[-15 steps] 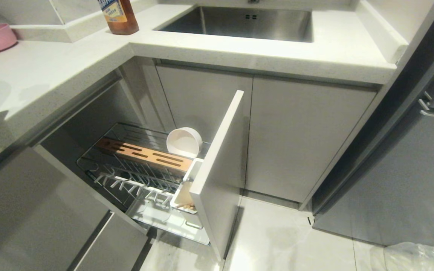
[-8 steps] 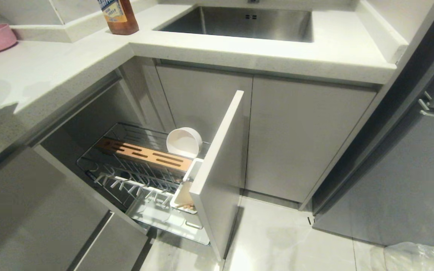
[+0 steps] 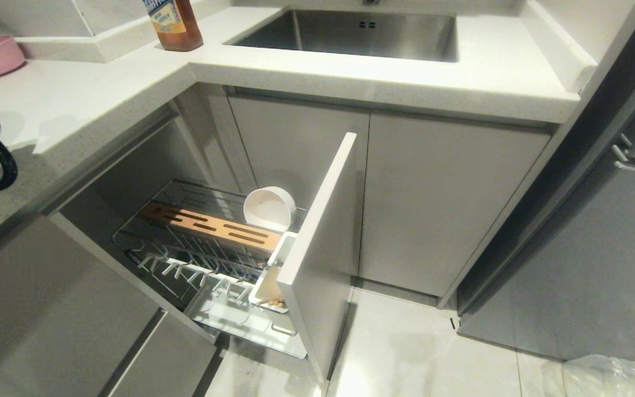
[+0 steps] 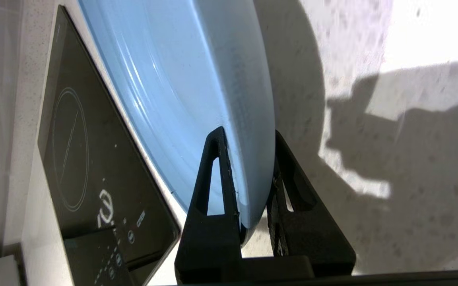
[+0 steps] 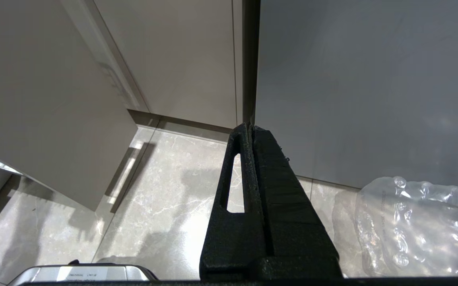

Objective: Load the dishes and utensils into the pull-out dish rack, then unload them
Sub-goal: Take the plate out of the cupboard, then take the bowl out of the cupboard

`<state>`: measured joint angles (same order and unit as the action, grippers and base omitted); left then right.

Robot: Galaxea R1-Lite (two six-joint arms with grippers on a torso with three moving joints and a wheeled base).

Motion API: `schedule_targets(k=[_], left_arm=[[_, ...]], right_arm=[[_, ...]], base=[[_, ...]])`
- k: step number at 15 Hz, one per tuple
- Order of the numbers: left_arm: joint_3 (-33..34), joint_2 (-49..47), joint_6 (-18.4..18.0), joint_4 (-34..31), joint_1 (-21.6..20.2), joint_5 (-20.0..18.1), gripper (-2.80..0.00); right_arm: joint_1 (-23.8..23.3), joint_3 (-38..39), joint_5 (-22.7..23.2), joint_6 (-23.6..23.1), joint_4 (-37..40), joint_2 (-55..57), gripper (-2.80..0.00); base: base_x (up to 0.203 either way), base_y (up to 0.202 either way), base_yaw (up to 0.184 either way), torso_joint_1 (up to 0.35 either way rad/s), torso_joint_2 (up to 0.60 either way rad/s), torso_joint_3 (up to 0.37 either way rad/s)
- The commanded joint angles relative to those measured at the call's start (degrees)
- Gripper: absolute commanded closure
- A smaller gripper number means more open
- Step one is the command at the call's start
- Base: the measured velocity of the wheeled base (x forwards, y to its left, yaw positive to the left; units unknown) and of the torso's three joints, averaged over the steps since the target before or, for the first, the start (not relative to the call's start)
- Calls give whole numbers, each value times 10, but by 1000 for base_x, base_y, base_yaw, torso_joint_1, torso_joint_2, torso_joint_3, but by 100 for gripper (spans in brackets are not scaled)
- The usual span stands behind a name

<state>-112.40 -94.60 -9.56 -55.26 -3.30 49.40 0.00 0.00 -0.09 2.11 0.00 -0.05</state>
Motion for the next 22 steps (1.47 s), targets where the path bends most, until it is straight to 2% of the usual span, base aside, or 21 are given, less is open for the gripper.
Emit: schedule_targets(k=[1, 2, 3, 13, 15, 19, 20, 22], left_arm=[[1, -4, 0, 1, 0, 2, 0], [1, -4, 0, 2, -1, 2, 0], [1, -3, 0, 3, -3, 2, -280], [1, 35, 5, 93, -3, -8, -280], [2, 52, 6, 97, -1, -38, -280], [20, 84, 39, 94, 1, -108, -280], [20, 89, 54, 94, 1, -122, -280], [21, 110, 107, 94, 7, -184, -280]], right_arm=[[0, 0, 0, 0, 0, 0, 0], [0, 0, 0, 0, 0, 0, 0], [0, 0, 0, 0, 0, 0, 0], [0, 0, 0, 0, 0, 0, 0], [0, 0, 0, 0, 0, 0, 0], [0, 0, 0, 0, 0, 0, 0], [0, 0, 0, 0, 0, 0, 0], [0, 0, 0, 0, 0, 0, 0]], base=[[0, 0, 0, 0, 0, 0], [0, 0, 0, 0, 0, 0], [0, 0, 0, 0, 0, 0], [0, 0, 0, 0, 0, 0], [0, 0, 0, 0, 0, 0], [0, 0, 0, 0, 0, 0], [0, 0, 0, 0, 0, 0], [0, 0, 0, 0, 0, 0]])
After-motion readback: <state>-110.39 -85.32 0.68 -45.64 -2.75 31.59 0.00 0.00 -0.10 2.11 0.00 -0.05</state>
